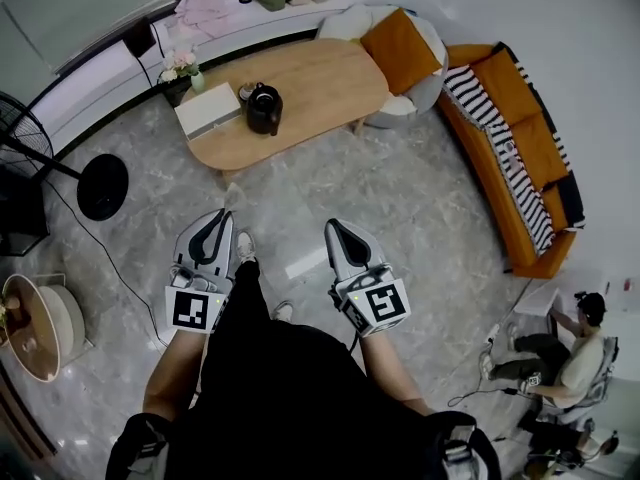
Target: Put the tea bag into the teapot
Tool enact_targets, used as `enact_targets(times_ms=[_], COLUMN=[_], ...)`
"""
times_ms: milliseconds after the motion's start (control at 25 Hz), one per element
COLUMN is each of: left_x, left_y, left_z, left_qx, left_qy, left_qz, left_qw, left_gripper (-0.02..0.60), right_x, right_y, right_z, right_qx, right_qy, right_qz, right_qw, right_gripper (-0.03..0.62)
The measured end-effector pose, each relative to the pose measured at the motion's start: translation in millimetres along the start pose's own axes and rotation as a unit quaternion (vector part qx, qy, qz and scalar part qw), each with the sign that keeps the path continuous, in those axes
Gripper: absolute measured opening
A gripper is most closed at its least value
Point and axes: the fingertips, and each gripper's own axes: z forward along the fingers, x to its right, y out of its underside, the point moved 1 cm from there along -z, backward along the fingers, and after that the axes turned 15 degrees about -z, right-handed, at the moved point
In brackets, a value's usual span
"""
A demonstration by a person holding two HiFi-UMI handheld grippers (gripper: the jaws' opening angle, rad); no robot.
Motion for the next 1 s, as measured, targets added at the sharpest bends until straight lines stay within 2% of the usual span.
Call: enact_targets(times_ms=[400,520,760,1000], left_x=[-101,-122,-152,-165], left_y=[-23,-26,-24,-27], left_z=[114,134,153,183], left_qx=[-0.029,-0.033,-0.04,-0.036], left_qy=[0.008,0.01,0.013,0.016], left_qz=[-0.013,-0.024,-0.041,-0.039], left_qw=[0.9995,0.9991,0.9983,0.9985], left_gripper=[0.021,0.021,0.021,0.021], right_x=[66,78,83,100], right_y=[-12,-5,-8,-11], right_z=[149,176,221,246], right_qx=[-0.026,-0.066,-0.069,-0.058], right_qy=[0.008,0.017,0.011,0.003], right_qz=[0.014,0.02,0.018,0.016], right_qw=[1.0,0.998,0.997,0.998], right_gripper=[0.005,0.005,0.005,0.005])
